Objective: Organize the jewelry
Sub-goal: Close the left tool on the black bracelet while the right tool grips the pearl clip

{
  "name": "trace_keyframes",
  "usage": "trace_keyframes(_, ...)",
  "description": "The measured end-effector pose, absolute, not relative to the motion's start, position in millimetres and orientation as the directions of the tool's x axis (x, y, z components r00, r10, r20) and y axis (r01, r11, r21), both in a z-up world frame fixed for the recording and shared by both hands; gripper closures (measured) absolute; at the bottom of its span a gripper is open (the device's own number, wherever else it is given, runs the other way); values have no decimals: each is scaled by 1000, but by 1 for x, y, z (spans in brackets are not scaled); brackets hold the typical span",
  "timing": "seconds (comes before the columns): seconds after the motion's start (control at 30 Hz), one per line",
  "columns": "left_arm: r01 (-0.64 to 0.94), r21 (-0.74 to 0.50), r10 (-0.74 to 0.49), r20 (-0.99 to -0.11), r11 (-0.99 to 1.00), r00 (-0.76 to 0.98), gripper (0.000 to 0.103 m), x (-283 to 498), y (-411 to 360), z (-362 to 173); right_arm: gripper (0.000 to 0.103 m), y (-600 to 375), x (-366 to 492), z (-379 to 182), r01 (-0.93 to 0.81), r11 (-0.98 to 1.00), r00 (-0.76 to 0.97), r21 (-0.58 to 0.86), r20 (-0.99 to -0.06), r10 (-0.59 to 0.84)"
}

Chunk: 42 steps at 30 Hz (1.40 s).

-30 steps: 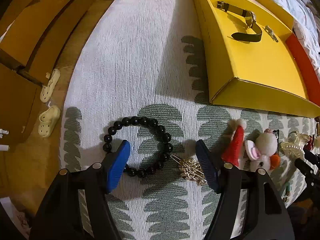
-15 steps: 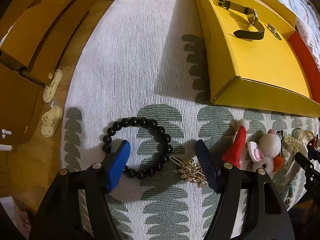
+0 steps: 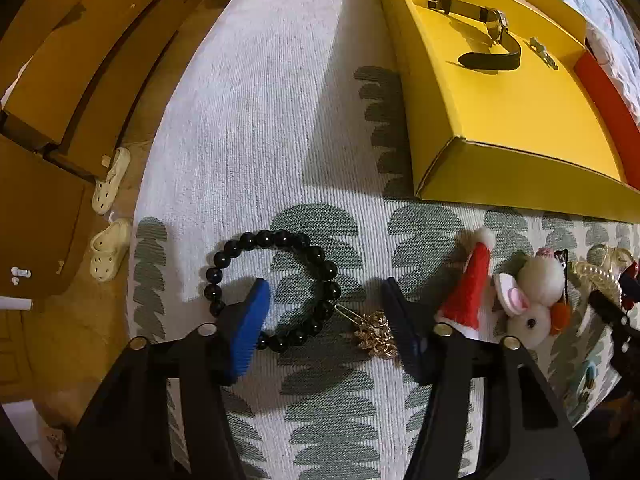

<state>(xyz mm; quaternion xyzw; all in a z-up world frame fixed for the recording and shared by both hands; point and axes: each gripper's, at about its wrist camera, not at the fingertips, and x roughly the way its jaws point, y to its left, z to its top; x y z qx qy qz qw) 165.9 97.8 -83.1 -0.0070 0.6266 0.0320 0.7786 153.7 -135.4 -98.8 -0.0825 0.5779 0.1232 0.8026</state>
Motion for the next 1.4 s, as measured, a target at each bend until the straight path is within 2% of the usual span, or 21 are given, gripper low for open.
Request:
trace_keyframes(0.13,-39,29,36,-976,999,215,66,163,93,-80,70,-143,156,-97,-254,967,300,24,-949,102)
trace_keyframes(0.27,-44,19,28,-977,999,212,73,163,93,-78,73,-145,154,-96,-252,967,294,35,-949,111)
trace_keyframes(0.37,-58,-10,2,-978,998,209,89,164,100,-76,76,-147,156,-96,-244,969,293,41,-949,114)
trace_keyframes(0.43,-63,-28,-14,-978,998,207,94,165,103,-75,76,-149,154,-94,-241,969,292,48,-949,120)
trace_keyframes(0.8,-73,-79,-58,-965,994,257,93,162,109,-60,76,-157,156,-89,-222,972,297,74,-945,139)
trace_keyframes(1.4,-107,-145,-88,-906,984,414,93,147,115,-11,76,-172,144,-47,-217,964,359,153,-906,224)
